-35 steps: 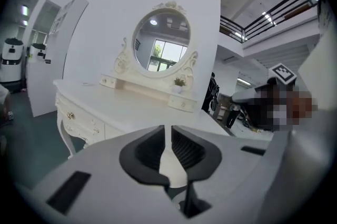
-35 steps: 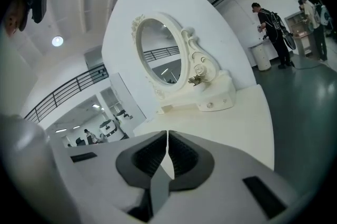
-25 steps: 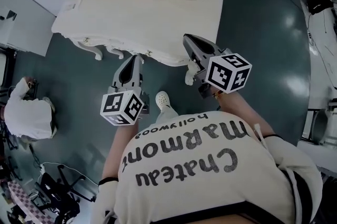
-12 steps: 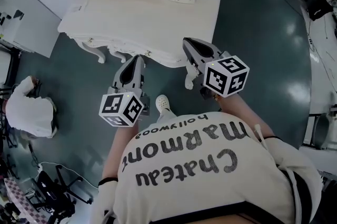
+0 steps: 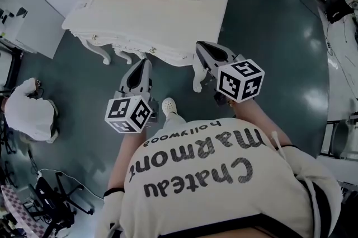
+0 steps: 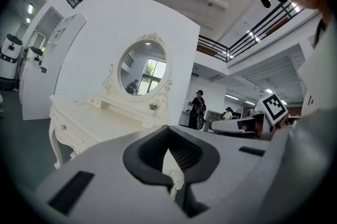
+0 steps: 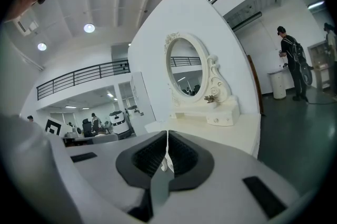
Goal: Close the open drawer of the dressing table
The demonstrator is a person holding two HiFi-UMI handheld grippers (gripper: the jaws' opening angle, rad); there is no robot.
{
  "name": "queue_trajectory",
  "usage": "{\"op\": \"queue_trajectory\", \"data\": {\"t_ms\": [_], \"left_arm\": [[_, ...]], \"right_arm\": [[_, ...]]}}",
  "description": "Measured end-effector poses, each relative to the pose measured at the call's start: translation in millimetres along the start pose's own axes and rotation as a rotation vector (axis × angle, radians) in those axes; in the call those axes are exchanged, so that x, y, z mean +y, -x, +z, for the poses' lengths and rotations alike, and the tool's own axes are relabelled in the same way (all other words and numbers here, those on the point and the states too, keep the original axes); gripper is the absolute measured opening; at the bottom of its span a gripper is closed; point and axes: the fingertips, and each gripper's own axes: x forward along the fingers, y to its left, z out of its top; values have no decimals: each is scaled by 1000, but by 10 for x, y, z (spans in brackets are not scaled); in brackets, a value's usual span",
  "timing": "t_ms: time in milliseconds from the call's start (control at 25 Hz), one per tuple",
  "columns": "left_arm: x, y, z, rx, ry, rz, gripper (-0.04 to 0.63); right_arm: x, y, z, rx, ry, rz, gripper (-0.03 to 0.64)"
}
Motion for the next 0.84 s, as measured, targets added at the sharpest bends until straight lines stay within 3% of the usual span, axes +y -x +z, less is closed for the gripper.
{"op": "queue_trajectory", "data": {"t_ms": [840], "left_arm": [[-326,417,-199,-9,19,20,9]], "right_arm": [[23,543,-198,10,-32,-20,31]]}}
